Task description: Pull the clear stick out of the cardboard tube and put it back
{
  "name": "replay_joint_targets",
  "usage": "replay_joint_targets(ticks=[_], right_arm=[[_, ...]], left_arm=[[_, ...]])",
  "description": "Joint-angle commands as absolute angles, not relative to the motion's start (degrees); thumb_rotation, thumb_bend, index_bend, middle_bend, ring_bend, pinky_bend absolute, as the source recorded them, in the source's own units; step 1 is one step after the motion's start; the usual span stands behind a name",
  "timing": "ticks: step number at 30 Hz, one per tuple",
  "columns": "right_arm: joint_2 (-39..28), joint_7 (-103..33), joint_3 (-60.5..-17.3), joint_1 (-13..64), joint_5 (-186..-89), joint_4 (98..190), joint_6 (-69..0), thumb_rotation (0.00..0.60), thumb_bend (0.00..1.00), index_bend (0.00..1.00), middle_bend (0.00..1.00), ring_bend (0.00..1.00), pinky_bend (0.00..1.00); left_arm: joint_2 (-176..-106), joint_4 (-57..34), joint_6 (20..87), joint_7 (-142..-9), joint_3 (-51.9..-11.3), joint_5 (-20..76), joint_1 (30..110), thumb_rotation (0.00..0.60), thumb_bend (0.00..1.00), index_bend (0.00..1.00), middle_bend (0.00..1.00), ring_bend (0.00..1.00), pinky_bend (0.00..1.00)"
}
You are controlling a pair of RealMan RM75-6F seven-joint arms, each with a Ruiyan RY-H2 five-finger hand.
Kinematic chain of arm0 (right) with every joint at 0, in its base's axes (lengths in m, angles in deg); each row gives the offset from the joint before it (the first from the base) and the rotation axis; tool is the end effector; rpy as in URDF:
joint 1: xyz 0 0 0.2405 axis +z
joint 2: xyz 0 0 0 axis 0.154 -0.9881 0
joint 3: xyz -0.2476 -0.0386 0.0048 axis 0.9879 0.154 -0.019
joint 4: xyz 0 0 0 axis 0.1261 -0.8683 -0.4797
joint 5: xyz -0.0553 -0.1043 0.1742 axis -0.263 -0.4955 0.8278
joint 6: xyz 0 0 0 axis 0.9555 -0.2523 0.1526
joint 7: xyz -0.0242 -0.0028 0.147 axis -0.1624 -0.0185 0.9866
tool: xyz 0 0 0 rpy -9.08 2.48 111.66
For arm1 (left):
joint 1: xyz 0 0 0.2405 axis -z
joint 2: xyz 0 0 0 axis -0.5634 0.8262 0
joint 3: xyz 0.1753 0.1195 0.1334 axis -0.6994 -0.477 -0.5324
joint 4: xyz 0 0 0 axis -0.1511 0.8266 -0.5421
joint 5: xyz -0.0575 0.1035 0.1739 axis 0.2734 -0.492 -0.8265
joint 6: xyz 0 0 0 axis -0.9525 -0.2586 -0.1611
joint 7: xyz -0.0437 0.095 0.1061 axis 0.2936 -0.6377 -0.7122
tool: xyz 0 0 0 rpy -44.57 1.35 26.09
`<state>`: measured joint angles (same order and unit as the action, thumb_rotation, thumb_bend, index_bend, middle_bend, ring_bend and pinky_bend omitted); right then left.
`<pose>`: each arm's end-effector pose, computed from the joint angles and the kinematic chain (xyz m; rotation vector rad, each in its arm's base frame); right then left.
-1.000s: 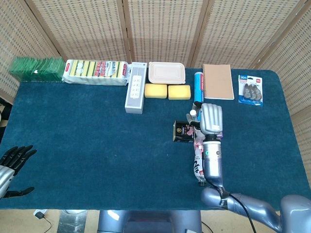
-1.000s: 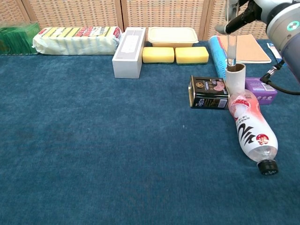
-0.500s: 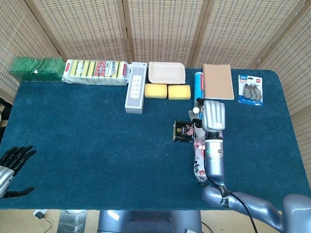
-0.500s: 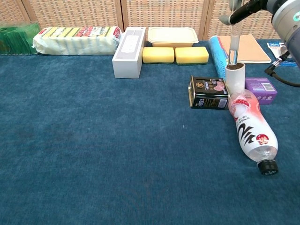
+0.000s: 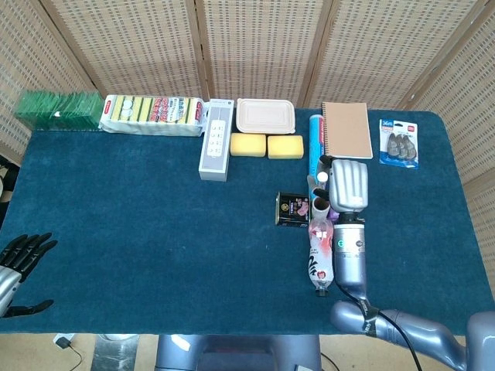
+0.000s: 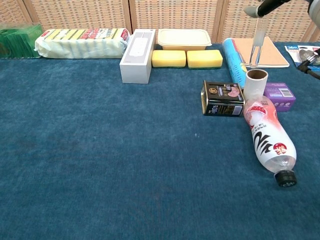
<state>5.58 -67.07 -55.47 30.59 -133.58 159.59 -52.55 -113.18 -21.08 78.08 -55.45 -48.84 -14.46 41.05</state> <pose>-0.1039 -0.3666 0.0665 1.1902 -0.8434 1.2207 -0.3211 0.1479 0.1857 -1.7425 -0.9542 -0.9336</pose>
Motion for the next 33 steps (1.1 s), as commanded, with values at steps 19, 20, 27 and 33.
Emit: replay_joint_targets(ticks=[19, 20, 27, 33], right_arm=[[-8.77, -72.31, -59.62, 25.56, -127.00, 174.57, -54.89, 0.600, 0.44, 0.80, 0.91, 1.00, 1.00], [-9.53, -72.47, -59.79, 25.26, -126.57, 175.05, -54.94, 0.600, 0.44, 0.80, 0.91, 1.00, 1.00], [-15.27, -73.14, -58.39, 21.70, -125.81, 178.40, -55.99, 0.600, 0.45, 0.80, 0.92, 1.00, 1.00], [-22.80, -70.03, -49.37, 14.68, -132.97, 190.93, -54.87, 0.600, 0.45, 0.80, 0.92, 1.00, 1.00]], left_arm=[[-113.15, -18.89, 81.15, -53.04, -49.45, -16.48, 40.35, 0.553, 0.08, 0.03, 0.04, 0.00, 0.00], [-113.16, -18.80, 81.27, -52.95, -49.49, -16.59, 40.32, 0.553, 0.08, 0.03, 0.04, 0.00, 0.00], [-113.26, -17.95, 82.57, -52.09, -49.68, -16.97, 39.81, 0.550, 0.08, 0.03, 0.04, 0.00, 0.00], [-113.46, -17.35, 83.43, -51.75, -49.91, -17.63, 39.56, 0.553, 0.08, 0.03, 0.04, 0.00, 0.00]])
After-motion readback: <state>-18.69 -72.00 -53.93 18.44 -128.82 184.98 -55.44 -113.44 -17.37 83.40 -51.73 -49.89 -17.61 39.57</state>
